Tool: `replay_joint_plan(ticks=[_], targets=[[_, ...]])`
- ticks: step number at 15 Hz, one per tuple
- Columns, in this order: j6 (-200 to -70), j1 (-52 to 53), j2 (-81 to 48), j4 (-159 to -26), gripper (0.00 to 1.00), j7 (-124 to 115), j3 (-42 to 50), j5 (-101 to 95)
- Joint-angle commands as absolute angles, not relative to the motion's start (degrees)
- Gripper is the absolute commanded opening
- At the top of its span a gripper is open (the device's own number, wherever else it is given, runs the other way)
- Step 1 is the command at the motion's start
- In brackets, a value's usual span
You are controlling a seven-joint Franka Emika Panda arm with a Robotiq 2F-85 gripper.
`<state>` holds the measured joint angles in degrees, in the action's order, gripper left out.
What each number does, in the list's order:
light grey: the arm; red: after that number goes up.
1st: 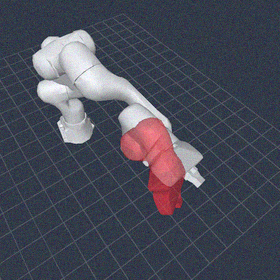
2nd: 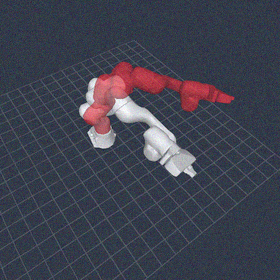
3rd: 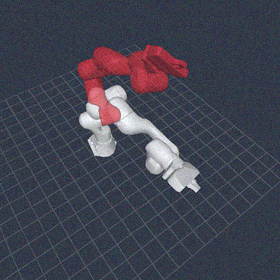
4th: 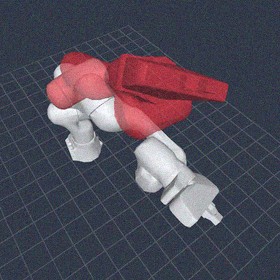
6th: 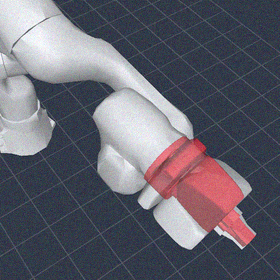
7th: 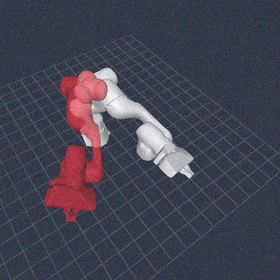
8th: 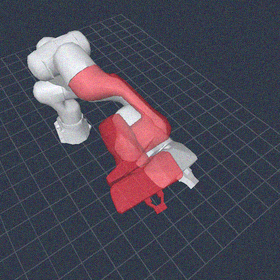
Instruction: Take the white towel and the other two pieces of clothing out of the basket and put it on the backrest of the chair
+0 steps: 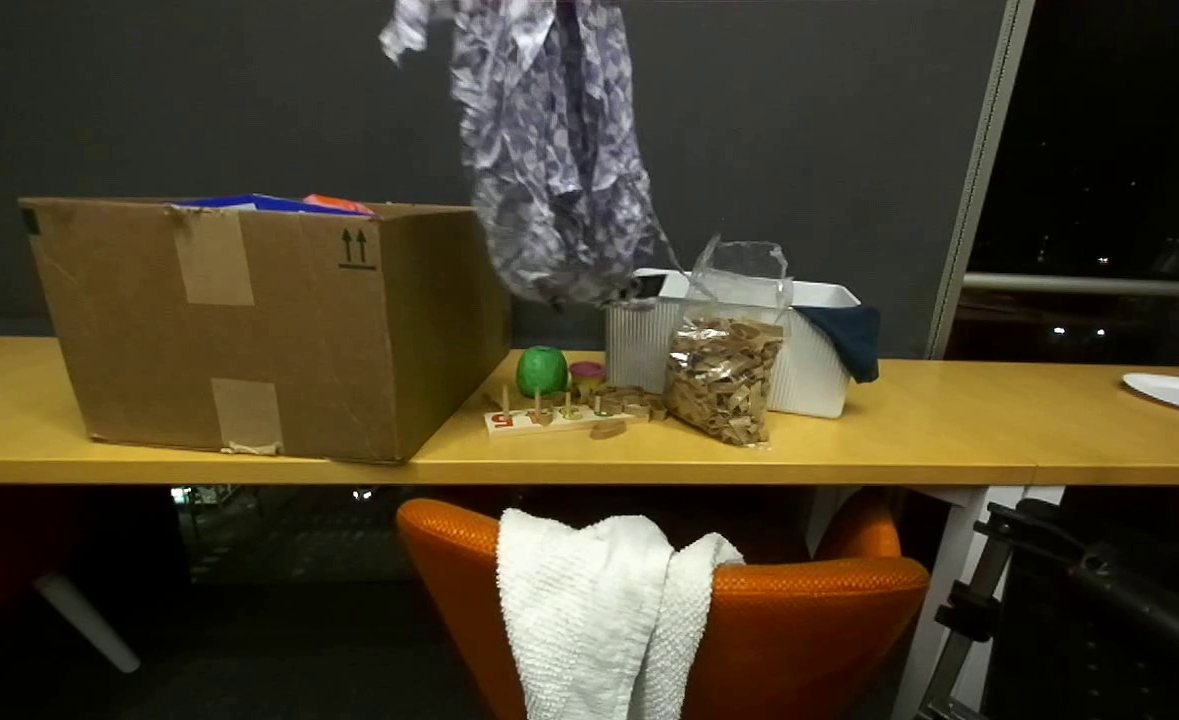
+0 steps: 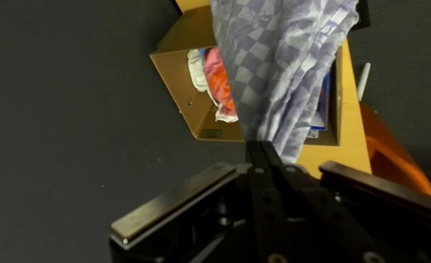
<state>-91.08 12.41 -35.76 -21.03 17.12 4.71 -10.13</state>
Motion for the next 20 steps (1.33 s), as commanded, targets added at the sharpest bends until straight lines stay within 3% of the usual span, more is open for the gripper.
replay_joint_plan(ticks=[1,11,12,20], targets=[[-89.11,16.74,-34.72,-22.64,0.00,17.17,4.47,-13.06],[-78.59,15.74,-36.22,-28.20,0.00,13.59,6.57,-19.20],[-75.55,14.55,-40.37,-22.59,0.00,14.68,6.27,-18.83],[-75.68,8.90,-51.05,-23.21,0.00,18.66,5.39,-17.07]])
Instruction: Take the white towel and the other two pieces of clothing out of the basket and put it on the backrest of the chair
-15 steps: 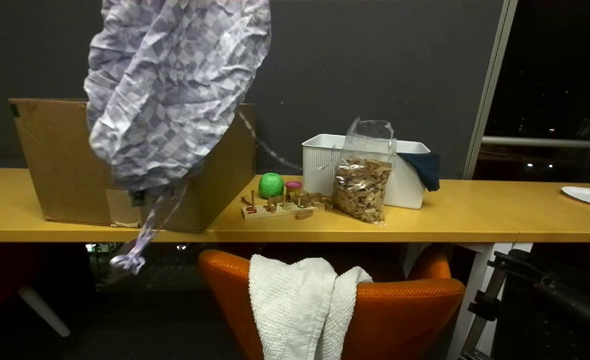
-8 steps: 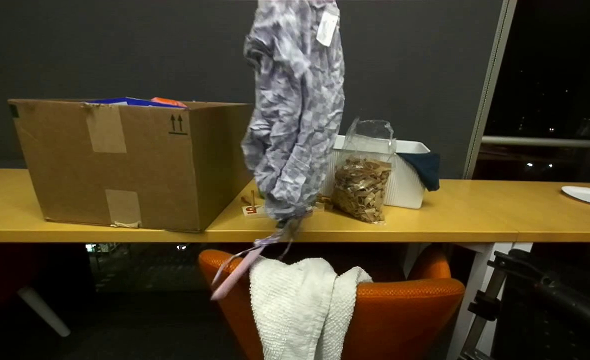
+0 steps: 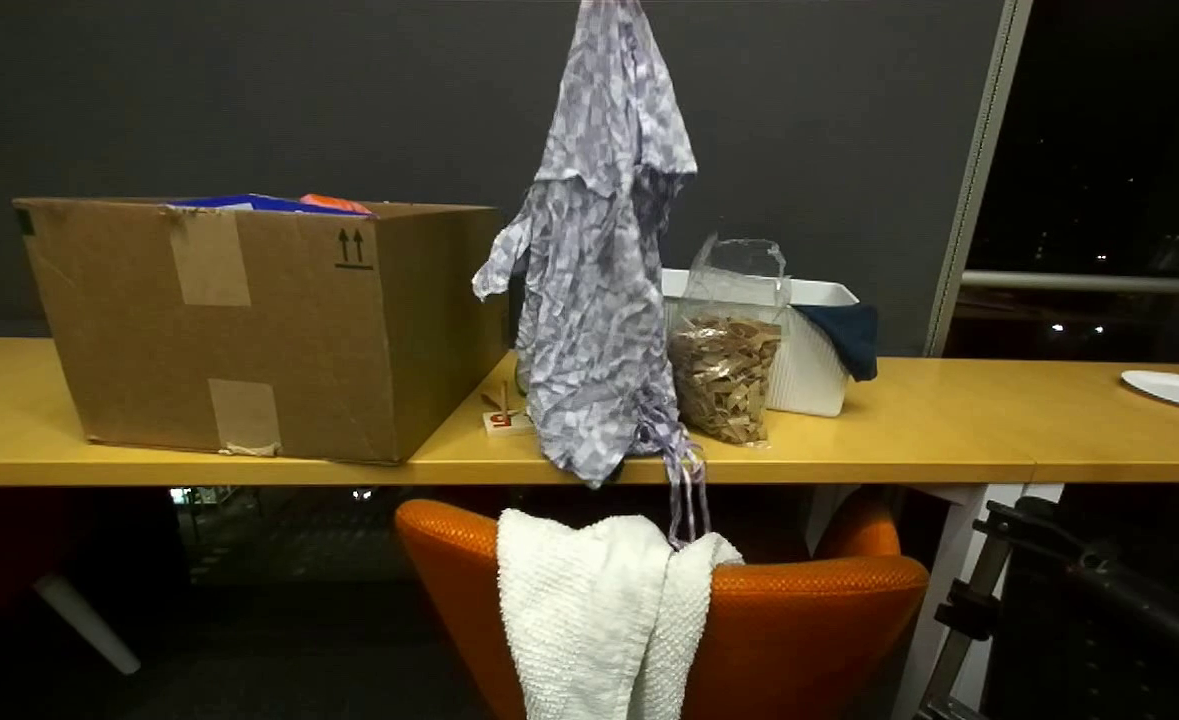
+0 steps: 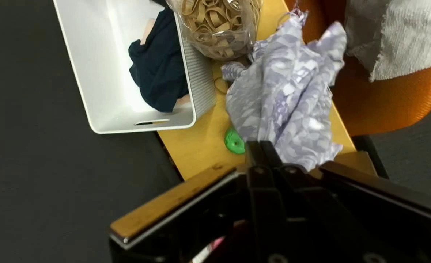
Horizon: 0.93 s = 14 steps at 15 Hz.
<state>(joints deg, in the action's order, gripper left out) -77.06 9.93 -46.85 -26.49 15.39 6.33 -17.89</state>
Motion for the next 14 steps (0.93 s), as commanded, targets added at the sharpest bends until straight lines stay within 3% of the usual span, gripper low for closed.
replay_joint_plan(ticks=[1,14], targets=[[-75.18,8.81,-52.34,-23.25,0.00,19.61,5.06,-16.70],[-63.73,19.01,-54.38,-26.75,0.00,33.19,-4.05,-10.01]])
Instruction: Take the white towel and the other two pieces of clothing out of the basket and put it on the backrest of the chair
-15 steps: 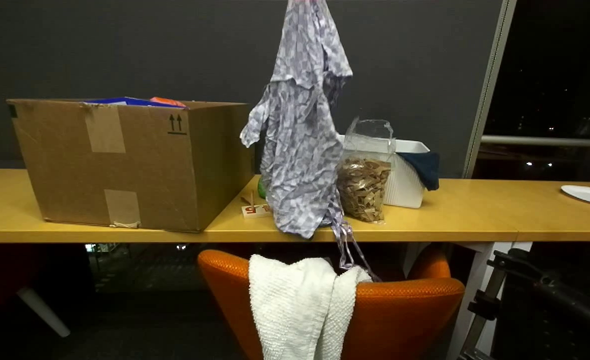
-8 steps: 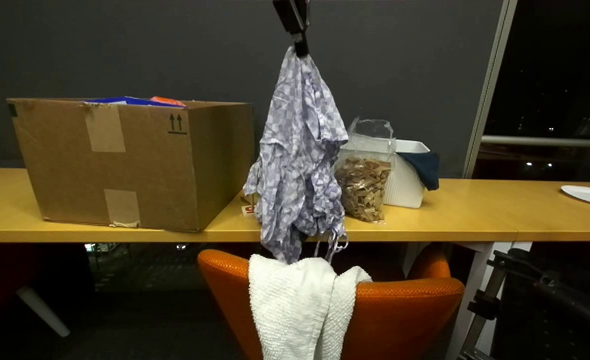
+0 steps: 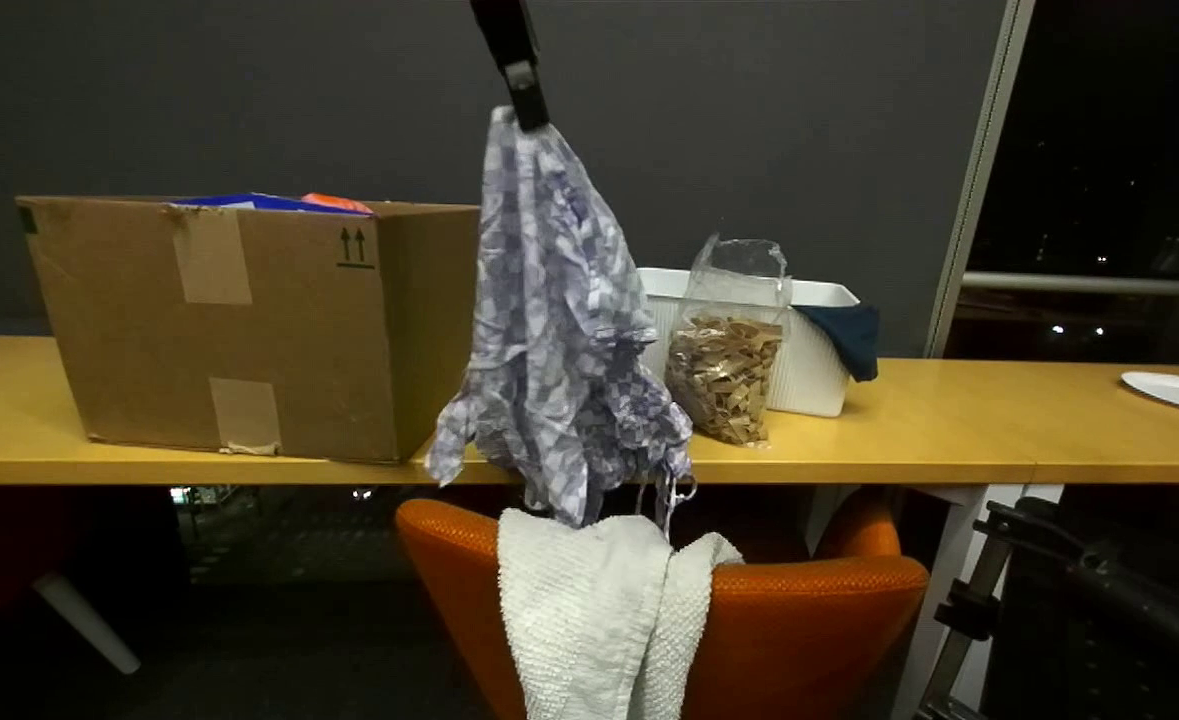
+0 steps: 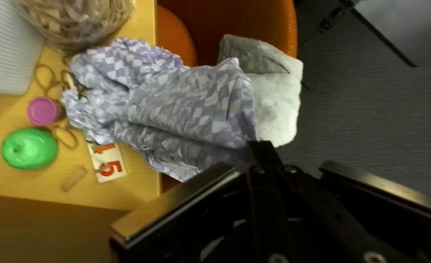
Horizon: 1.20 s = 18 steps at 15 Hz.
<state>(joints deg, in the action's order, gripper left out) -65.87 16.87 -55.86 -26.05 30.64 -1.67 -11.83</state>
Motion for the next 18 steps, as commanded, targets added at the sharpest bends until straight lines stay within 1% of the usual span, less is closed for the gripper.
replay_joint_plan(ticks=[1,3,4,5,6,9,11,14,15,16,18], targets=[[-63.10,19.95,-54.43,-26.84,0.00,33.58,-4.63,-9.49],[-62.31,22.09,-54.45,-26.71,0.00,33.80,-5.43,-9.05],[-61.94,22.66,-54.55,-26.73,0.08,33.57,-5.65,-8.78],[-61.32,22.95,-54.71,-26.71,0.28,32.57,-5.78,-8.40],[-60.70,23.19,-54.84,-26.53,0.33,32.40,-5.84,-8.29],[-59.71,23.27,-54.65,-26.10,0.56,31.71,-5.68,-8.21],[-60.63,23.06,-54.04,-25.94,0.69,30.87,-4.34,-9.81],[-63.61,21.18,-52.05,-26.13,0.92,28.47,-1.85,-12.19],[-64.41,19.96,-51.25,-25.91,0.98,27.94,-0.97,-12.93],[-65.35,18.77,-50.63,-25.74,1.00,27.17,-0.33,-13.37],[-67.39,15.37,-49.20,-25.24,1.00,25.40,0.31,-12.64]])
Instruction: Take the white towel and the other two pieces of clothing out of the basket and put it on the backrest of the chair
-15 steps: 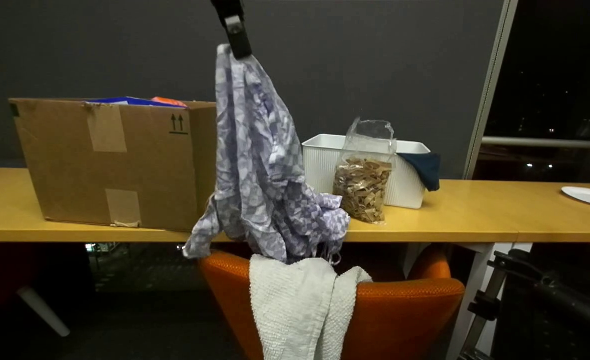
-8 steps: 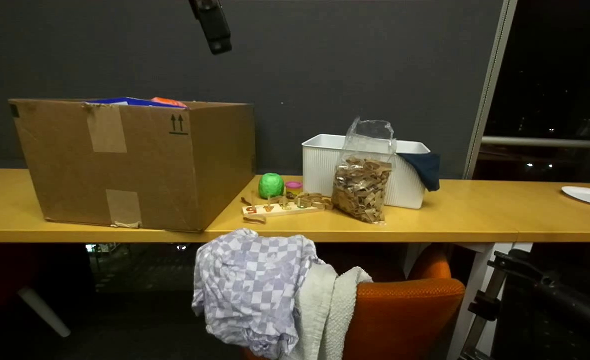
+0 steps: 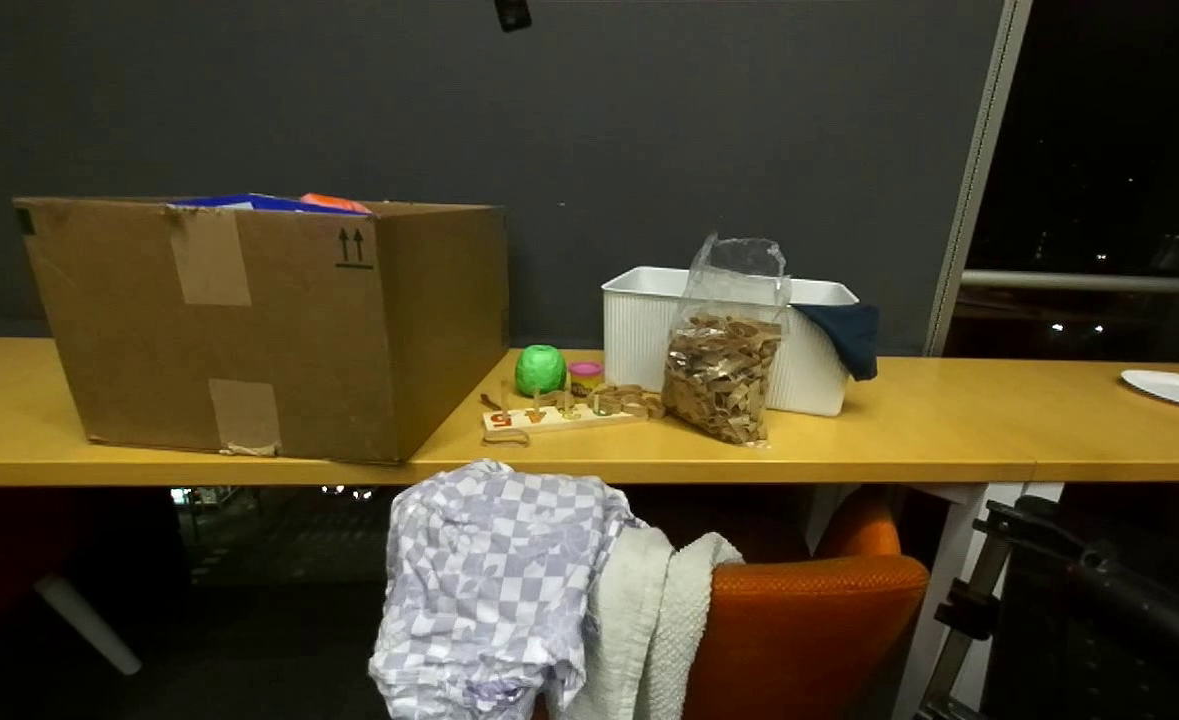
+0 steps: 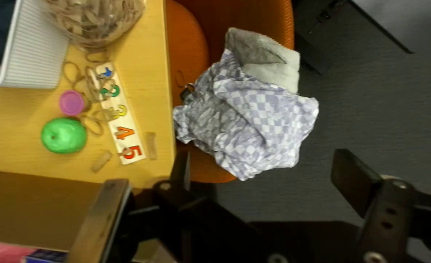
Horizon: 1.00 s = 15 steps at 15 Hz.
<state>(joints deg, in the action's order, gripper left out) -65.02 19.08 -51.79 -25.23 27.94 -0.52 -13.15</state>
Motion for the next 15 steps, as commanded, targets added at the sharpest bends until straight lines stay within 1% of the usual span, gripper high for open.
replay_joint_plan(ticks=[1,8,15], targets=[[-68.41,13.37,-48.35,-25.14,1.00,24.65,0.45,-11.98],[-76.18,-3.22,-43.94,-24.73,1.00,21.09,0.01,-5.26],[-81.04,-19.96,-44.98,-25.45,1.00,19.01,1.23,0.15]])
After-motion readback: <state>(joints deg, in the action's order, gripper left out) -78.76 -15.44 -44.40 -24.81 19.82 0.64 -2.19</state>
